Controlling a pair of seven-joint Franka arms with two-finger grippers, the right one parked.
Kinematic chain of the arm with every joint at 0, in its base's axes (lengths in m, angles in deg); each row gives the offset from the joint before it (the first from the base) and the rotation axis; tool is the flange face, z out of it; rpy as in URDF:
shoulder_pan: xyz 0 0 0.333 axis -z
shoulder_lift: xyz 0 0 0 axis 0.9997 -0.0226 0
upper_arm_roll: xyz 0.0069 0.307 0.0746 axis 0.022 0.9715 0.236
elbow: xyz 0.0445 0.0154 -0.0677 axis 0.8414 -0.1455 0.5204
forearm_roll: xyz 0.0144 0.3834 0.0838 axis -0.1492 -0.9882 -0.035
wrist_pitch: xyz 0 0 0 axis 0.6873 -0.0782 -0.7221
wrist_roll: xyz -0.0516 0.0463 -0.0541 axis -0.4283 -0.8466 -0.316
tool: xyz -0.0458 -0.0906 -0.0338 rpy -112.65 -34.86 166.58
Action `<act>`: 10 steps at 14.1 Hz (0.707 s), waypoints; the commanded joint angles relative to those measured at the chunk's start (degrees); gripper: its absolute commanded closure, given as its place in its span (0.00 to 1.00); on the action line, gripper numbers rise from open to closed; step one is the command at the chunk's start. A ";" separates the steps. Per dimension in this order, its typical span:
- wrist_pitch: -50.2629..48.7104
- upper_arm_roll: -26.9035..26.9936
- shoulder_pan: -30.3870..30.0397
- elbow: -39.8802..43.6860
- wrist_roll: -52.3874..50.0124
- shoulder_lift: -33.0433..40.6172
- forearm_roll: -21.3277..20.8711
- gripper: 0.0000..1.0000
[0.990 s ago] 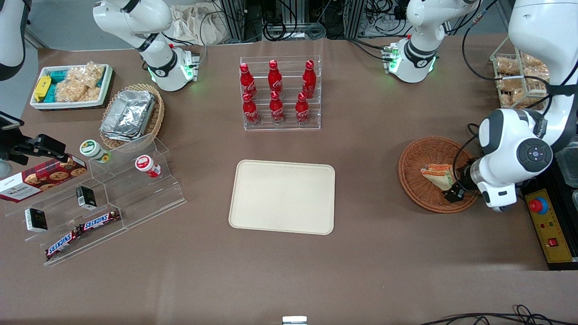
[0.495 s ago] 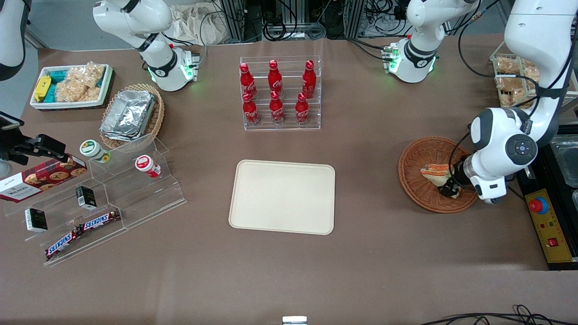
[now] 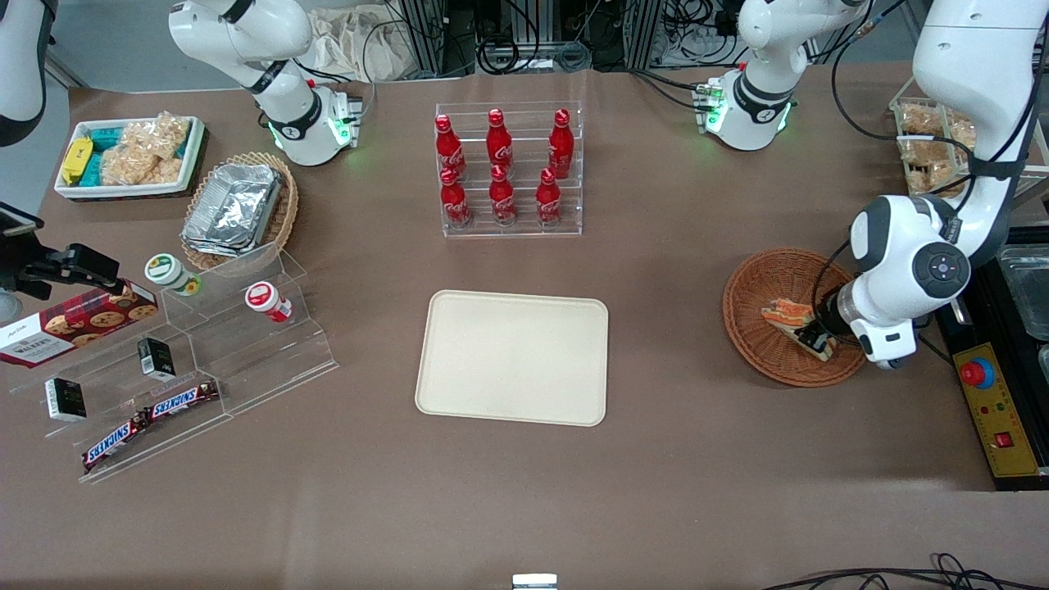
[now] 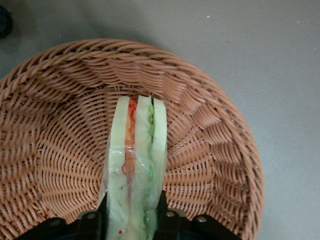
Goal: Place sandwich from basket to tray
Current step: 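Lower the left gripper onto the wrapped sandwich and close on it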
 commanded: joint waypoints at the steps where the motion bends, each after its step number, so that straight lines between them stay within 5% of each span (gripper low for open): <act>1: -1.54 -0.42 0.34 1.13 -1.75 1.97 -0.87 1.00; 10: -29.31 -6.84 6.83 26.42 6.22 1.89 -1.23 1.00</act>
